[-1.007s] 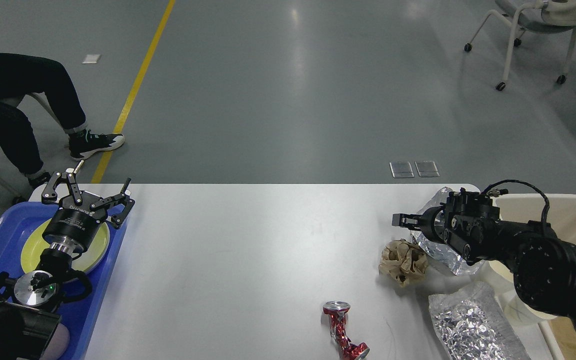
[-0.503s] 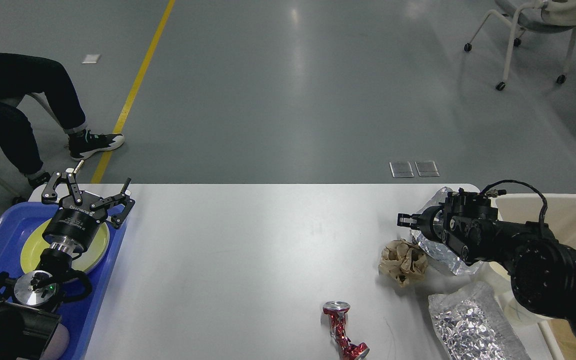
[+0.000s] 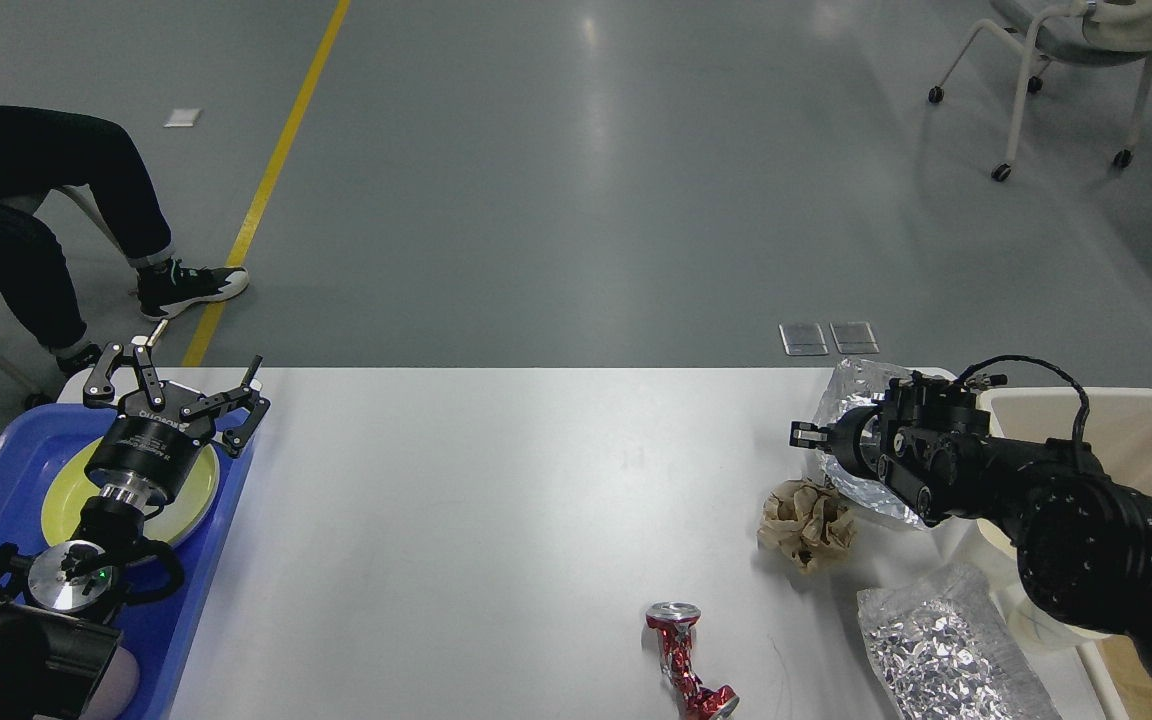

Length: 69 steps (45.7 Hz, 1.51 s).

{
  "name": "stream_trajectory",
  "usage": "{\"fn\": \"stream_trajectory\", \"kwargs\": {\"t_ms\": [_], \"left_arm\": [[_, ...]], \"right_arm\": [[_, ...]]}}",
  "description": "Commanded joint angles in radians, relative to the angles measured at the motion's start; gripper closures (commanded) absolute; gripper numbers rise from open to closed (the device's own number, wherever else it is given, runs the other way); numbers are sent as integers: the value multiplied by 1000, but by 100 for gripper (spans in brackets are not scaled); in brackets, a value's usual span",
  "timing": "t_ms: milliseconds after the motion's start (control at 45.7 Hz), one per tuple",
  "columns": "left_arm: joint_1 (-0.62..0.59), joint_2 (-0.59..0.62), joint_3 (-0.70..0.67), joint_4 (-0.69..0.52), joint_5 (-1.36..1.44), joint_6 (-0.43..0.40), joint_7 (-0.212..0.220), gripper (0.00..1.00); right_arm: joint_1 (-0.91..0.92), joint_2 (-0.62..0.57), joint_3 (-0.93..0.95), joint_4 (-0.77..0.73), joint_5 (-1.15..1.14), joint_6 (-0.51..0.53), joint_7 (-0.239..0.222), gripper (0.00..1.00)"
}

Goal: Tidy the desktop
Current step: 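Grasp the crumpled foil wrapper with the right gripper, then lift the foil wrapper and drop it into the white bin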

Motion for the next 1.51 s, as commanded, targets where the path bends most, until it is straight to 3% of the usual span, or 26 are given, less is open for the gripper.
{"fn": "stream_trajectory", "kwargs": {"t_ms": [0,328,525,722,941,1269,1488], "left_arm": [[0,0,0,0,0,0,0,3],[0,0,0,0,0,0,0,4],[0,0,0,0,0,0,0,4],[0,0,-2,1,-1,0,0,3],[0,0,0,0,0,0,0,3],[0,0,0,0,0,0,0,3],[2,0,0,0,0,0,0,4]], "right_arm": [[14,5,2,0,7,0,0,100],[178,-10,7,38,8,46,2,100],[335,-110,39,98,10,189,10,100],[526,-251,106,218,8,247,14,100],[677,-332,106,307,7,264,14,100],[597,-453,15,290,-1,252,14,100],[416,-495,-58,196,-4,229,14,100]]}}
